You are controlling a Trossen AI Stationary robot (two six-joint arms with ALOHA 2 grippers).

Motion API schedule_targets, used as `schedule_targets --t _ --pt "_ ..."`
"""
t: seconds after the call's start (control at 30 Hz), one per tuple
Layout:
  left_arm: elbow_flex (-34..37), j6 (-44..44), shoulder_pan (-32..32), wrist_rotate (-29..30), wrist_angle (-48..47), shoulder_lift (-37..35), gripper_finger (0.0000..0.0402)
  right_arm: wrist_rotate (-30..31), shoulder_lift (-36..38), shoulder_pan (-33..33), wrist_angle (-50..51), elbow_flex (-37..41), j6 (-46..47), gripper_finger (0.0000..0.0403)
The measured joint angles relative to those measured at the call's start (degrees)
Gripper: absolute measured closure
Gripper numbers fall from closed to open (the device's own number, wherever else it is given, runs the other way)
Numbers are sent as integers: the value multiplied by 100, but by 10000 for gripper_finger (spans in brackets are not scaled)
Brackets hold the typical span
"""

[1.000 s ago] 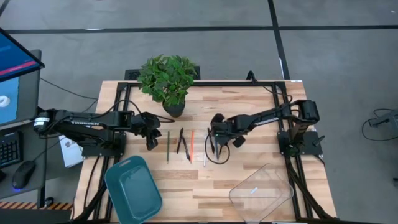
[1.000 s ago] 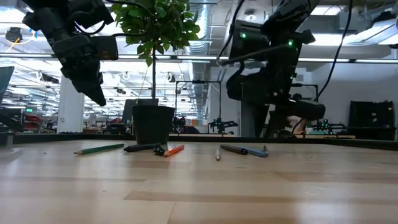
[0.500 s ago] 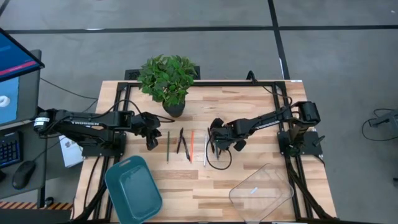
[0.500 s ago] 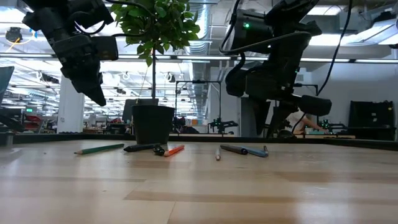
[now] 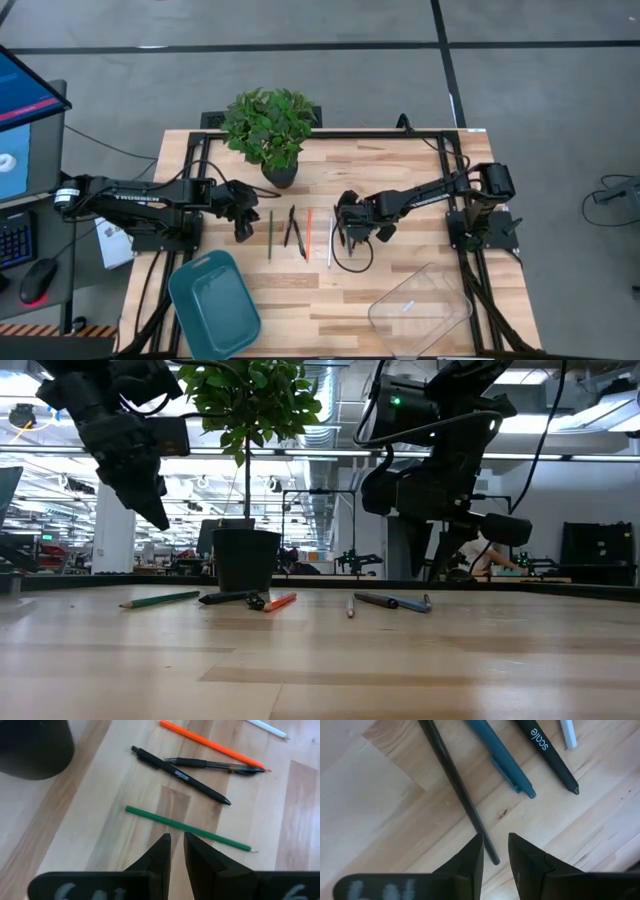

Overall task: Sort pens & pencils
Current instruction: Put the black pencil into the transparent bin

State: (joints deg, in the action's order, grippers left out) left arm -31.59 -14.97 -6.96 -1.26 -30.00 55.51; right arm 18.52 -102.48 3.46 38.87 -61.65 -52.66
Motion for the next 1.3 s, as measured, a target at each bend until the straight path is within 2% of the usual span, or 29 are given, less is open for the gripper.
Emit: schedule_targets --t 0.4,0.57,0.77,1.3 --pt "0 71 -1 2 134 0 358 -28 2 0 -3 0 14 290" --pt "0 -229 -2 53 306 -2 358 -37 2 0 -28 0 261 290" --pt "-2 -324 0 -39 91 0 358 -39 2 0 -11 0 311 290" --pt "-1 -290 0 3 59 0 358 -46 4 74 11 2 -234 290"
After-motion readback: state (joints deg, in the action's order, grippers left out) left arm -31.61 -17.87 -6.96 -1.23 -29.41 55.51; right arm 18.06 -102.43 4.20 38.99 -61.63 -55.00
